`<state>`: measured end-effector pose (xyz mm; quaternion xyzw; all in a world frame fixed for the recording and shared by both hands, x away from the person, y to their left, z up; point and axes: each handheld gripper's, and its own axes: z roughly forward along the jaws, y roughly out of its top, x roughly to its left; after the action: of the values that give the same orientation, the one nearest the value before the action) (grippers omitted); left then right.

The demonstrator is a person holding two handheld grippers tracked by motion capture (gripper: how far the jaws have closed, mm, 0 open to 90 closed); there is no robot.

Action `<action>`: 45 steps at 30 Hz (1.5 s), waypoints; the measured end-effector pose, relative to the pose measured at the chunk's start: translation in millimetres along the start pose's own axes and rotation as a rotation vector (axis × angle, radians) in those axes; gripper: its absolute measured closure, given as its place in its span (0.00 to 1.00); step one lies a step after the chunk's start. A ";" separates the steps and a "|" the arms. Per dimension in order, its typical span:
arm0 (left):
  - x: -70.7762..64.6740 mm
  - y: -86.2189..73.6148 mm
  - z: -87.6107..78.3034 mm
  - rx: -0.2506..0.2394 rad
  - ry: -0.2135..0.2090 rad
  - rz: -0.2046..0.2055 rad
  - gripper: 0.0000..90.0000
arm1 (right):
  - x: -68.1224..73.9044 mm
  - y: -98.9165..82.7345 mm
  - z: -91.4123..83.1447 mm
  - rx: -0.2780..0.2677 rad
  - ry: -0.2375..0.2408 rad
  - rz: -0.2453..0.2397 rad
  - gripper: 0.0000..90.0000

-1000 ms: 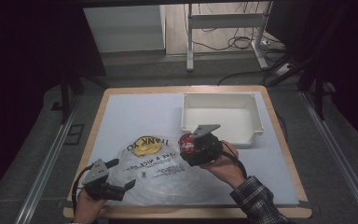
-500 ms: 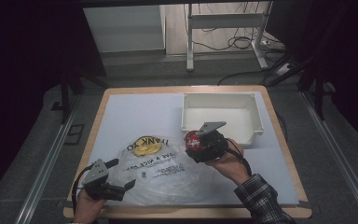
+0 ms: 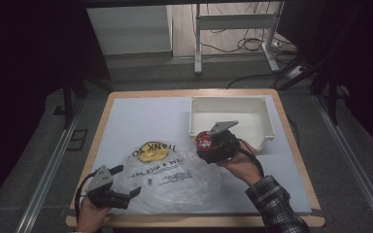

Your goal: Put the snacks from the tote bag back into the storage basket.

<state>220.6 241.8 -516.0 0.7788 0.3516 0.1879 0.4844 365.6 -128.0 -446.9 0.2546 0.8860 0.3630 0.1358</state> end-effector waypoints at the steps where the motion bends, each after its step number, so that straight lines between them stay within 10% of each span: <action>1: -0.1 0.0 0.0 0.000 0.000 0.000 0.00 | -3.1 0.6 0.2 0.001 -0.002 0.000 0.29; 45: -0.2 0.1 -0.7 -0.002 0.003 0.003 0.00 | -64.2 10.2 16.8 0.021 0.018 -0.001 0.29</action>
<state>220.0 242.1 -515.7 0.7783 0.3512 0.1903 0.4845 429.8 -147.5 -447.8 0.2525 0.8911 0.3557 0.1251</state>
